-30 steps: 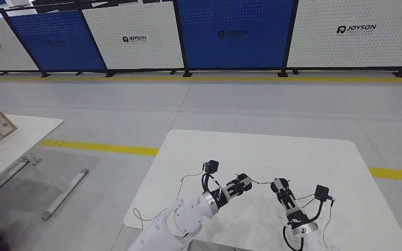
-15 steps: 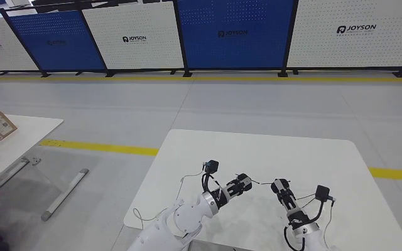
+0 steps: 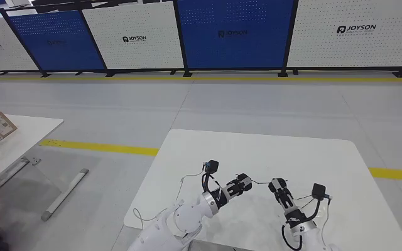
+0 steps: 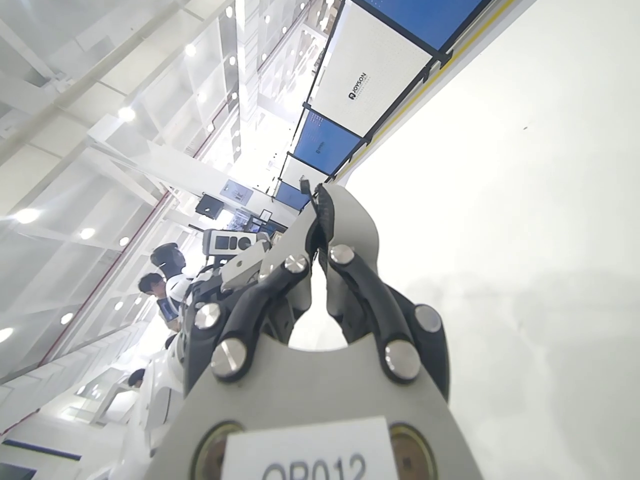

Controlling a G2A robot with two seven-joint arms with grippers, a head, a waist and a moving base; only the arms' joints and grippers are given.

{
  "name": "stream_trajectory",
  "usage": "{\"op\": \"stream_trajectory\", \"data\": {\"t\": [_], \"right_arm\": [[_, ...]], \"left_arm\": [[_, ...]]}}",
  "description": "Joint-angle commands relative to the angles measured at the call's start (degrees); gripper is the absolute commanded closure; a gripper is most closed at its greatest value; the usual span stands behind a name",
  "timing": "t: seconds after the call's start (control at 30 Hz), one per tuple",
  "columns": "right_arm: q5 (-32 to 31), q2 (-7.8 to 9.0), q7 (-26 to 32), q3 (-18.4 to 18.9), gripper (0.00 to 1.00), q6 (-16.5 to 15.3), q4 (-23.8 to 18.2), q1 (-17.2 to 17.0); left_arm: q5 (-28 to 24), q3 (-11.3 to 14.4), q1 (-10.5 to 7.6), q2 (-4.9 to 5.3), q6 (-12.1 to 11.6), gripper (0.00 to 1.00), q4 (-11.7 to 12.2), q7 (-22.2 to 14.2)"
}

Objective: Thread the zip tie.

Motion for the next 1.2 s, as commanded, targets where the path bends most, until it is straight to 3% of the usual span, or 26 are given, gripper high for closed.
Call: {"op": "stream_trajectory", "data": {"t": [0.0, 0.37, 0.87, 1.17], "right_arm": [[0.03, -0.11, 0.29, -0.01, 1.0, -0.09, 0.05, 0.0], [0.83, -0.5, -0.22, 1.96, 1.0, -1.93, -0.52, -1.54], [-0.83, -1.41, 0.57, 1.59, 1.0, -0.73, -0.28, -1.21], [-1.34, -1.64, 0.14, 2.93, 1.0, -1.53, -1.35, -2.73]], "left_arm": [[0.0, 0.0, 0.0, 0.0, 0.0, 1.0, 0.0, 0.0], [0.0, 0.0, 0.0, 0.0, 0.0, 1.0, 0.0, 0.0], [0.0, 0.0, 0.0, 0.0, 0.0, 1.0, 0.0, 0.0], [0.0, 0.0, 0.0, 0.0, 0.0, 1.0, 0.0, 0.0]]}}
